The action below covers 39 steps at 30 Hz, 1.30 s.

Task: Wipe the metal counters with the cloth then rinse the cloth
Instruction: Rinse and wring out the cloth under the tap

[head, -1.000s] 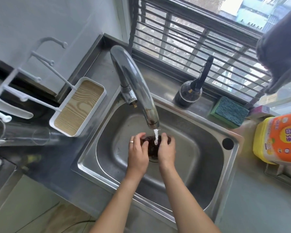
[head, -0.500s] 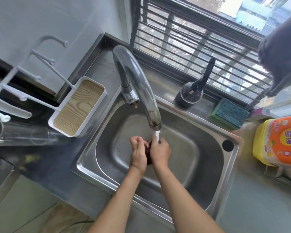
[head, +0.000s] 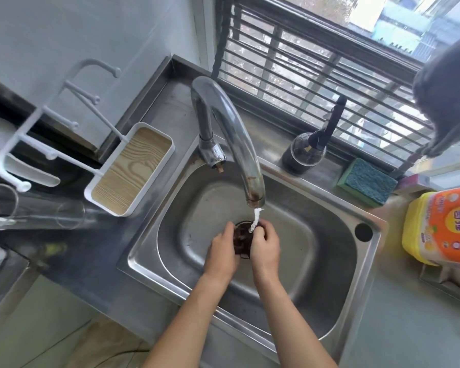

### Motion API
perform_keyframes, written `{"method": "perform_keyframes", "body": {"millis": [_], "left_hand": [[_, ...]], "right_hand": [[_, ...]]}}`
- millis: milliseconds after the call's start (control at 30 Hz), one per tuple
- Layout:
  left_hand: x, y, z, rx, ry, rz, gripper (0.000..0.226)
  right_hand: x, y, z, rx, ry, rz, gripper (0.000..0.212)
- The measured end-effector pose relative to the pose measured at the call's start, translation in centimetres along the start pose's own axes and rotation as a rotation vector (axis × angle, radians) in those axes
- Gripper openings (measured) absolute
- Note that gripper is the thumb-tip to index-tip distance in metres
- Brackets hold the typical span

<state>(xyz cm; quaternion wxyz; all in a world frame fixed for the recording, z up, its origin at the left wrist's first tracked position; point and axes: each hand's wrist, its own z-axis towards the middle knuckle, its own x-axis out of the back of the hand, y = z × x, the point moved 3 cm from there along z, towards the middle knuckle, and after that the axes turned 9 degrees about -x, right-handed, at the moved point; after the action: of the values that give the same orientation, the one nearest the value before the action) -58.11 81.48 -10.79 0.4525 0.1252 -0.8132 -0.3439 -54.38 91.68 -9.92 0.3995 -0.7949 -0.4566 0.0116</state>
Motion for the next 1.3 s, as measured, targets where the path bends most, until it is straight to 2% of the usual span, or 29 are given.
{"method": "perform_keyframes", "body": {"millis": [100, 167, 233, 300, 367, 400, 467, 500, 567, 600, 667, 733, 800, 867, 967, 1000, 1067, 1133, 1167, 1233, 1300], "left_hand": [[0.0, 0.2, -0.2, 0.019, 0.028, -0.144, 0.011], [0.3, 0.8, -0.5, -0.062, 0.082, -0.152, 0.002], [0.6, 1.2, -1.2, -0.168, 0.107, -0.174, 0.018], [0.5, 0.8, -1.8, -0.171, 0.055, -0.248, 0.037], [0.3, 0.1, -1.8, -0.153, 0.016, -0.286, 0.046], [0.5, 0.1, -1.7, -0.122, 0.013, -0.332, 0.047], [0.7, 0.3, -1.1, 0.017, 0.047, -0.601, 0.046], [0.7, 0.4, -0.8, 0.117, 0.071, -0.803, 0.044], [0.6, 0.4, 0.0, 0.284, 0.106, -1.008, 0.035], [0.7, 0.4, 0.4, 0.313, 0.117, -0.987, 0.029], [1.1, 0.1, 0.7, 0.192, 0.168, -0.753, 0.023], [1.3, 0.4, 0.5, 0.046, 0.175, -0.548, 0.02], [1.2, 0.8, 0.0, -0.033, 0.157, -0.462, 0.022], [1.0, 0.4, -0.4, -0.09, 0.141, -0.423, 0.021], [0.3, -0.4, -0.9, -0.117, 0.129, -0.399, 0.02], [0.1, -0.7, -0.8, -0.076, 0.161, -0.434, 0.02], [-0.2, -0.9, -0.5, 0.131, 0.21, -0.676, 0.015], [-0.4, -0.4, 0.0, 0.402, 0.236, -1.047, 0.021], [-0.4, 0.0, 0.3, 0.491, 0.211, -1.202, 0.038], [-0.3, 1.1, 0.6, 0.528, 0.15, -1.325, 0.066], [0.3, 2.1, 0.5, 0.493, 0.159, -1.268, 0.065]], "right_hand": [[-1.2, 0.9, -1.0, 0.139, -0.062, -0.151, 0.032], [-1.7, 1.1, -0.8, 0.177, -0.038, -0.161, 0.025], [-1.6, 0.4, -0.1, 0.158, 0.0, -0.127, 0.017], [-1.4, -0.5, 1.0, 0.075, 0.049, -0.128, 0.027], [-1.1, -1.5, 1.7, -0.045, 0.14, -0.11, 0.041], [-0.9, -1.7, 1.8, -0.092, 0.181, -0.08, 0.043], [-0.5, -2.0, 1.6, -0.112, 0.17, -0.024, 0.037], [-0.6, -1.9, 1.4, -0.092, 0.103, -0.023, 0.031], [-1.3, -1.2, 0.5, -0.039, -0.062, -0.03, 0.025], [-1.7, -0.7, -0.1, -0.011, -0.124, -0.022, 0.024], [-2.2, -0.2, -1.0, 0.082, -0.152, -0.033, 0.016], [-2.1, -0.4, -0.9, 0.151, -0.06, -0.083, 0.01], [-1.8, -0.9, -0.2, 0.153, 0.058, -0.18, 0.027], [-1.3, -1.9, 0.7, 0.081, 0.115, -0.25, 0.042], [-0.1, -2.8, 2.0, -0.183, 0.161, -0.203, 0.05], [0.1, -2.8, 2.3, -0.243, 0.14, -0.16, 0.05], [-0.2, -3.2, 1.7, -0.201, 0.022, -0.075, 0.046], [-1.5, -2.5, 0.3, -0.006, -0.11, -0.1, 0.038], [-2.0, -2.1, -0.7, 0.095, -0.152, -0.15, 0.031], [-2.7, -1.3, -1.9, 0.266, -0.123, -0.21, 0.022], [-2.6, -1.3, -1.5, 0.311, 0.004, -0.187, 0.032]]}}
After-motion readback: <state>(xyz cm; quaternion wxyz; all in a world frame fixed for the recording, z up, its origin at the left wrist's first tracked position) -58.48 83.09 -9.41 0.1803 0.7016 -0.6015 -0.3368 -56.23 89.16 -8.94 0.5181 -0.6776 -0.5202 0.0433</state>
